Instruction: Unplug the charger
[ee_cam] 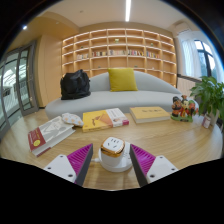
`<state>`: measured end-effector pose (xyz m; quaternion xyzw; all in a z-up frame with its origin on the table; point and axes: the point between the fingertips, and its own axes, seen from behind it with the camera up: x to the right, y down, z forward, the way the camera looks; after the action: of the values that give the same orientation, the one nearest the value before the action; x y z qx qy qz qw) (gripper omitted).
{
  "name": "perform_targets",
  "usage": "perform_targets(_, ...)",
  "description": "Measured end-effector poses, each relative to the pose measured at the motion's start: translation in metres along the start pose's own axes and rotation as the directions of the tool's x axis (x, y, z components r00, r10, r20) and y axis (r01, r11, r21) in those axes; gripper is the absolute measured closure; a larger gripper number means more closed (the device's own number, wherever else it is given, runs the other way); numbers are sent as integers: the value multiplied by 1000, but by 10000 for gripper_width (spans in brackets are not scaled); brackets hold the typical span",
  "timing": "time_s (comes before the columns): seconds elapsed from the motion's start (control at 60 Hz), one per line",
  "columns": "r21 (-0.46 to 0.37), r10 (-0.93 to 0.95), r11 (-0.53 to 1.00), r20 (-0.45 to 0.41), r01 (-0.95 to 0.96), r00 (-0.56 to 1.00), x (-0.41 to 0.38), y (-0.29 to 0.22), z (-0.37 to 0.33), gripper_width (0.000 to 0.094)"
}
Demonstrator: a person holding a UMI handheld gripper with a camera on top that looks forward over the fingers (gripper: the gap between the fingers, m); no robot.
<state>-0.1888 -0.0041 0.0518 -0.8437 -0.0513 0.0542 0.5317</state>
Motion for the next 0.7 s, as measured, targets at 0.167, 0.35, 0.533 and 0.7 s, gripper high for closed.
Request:
perform_targets(0.167, 20, 26, 999, -45, -25, 999, 4, -1, 15, 520)
perform_targets(0.35, 32, 15, 999, -28, -14, 1000, 5, -2, 16, 675)
perform_targets(0.533, 105, 25, 994, -10, -24, 1000, 4, -20, 7, 728)
perform_targets(0.7, 452, -16, 892, 12, 9, 1000, 7, -205, -83, 731)
